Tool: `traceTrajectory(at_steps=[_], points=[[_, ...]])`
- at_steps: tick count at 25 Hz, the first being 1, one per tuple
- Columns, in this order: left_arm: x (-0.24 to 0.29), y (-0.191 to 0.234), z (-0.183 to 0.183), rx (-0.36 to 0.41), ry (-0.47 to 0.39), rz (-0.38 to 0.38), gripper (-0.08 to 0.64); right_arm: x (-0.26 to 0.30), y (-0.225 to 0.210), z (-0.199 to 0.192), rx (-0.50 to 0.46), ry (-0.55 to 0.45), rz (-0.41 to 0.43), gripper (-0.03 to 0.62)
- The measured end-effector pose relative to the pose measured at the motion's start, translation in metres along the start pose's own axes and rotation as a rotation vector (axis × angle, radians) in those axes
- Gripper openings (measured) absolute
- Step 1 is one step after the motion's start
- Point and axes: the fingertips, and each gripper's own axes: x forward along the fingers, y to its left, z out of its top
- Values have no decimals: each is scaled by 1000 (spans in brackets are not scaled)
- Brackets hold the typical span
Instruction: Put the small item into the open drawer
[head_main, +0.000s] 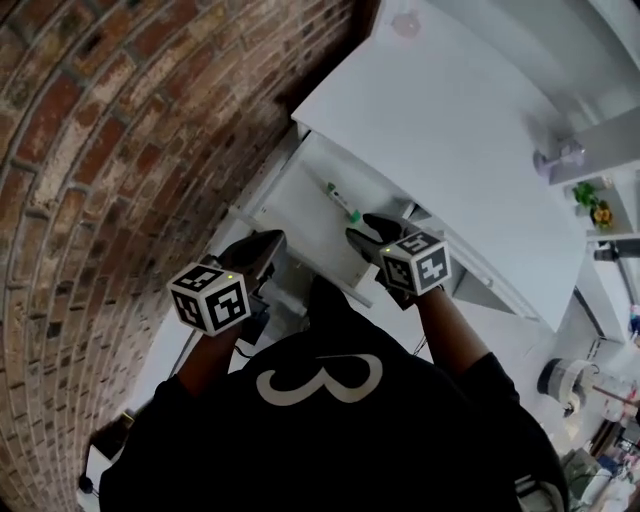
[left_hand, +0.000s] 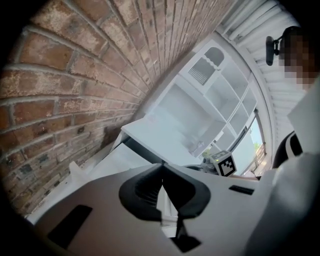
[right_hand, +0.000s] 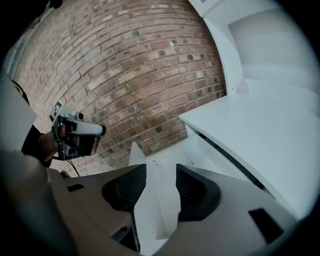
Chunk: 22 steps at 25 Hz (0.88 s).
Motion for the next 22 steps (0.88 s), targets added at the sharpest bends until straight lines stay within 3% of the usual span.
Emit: traceTrajectory(at_steps=[9, 15, 22], points=[[-32, -54, 6, 82, -39, -92, 2, -76, 70, 31, 64, -218, 118, 36], [-48, -82, 1, 145, -55, -133, 2, -114, 108, 35, 86, -348, 187, 9], [-58, -112, -9, 188, -51, -190, 2, -138, 125, 30, 23, -404, 143, 9]])
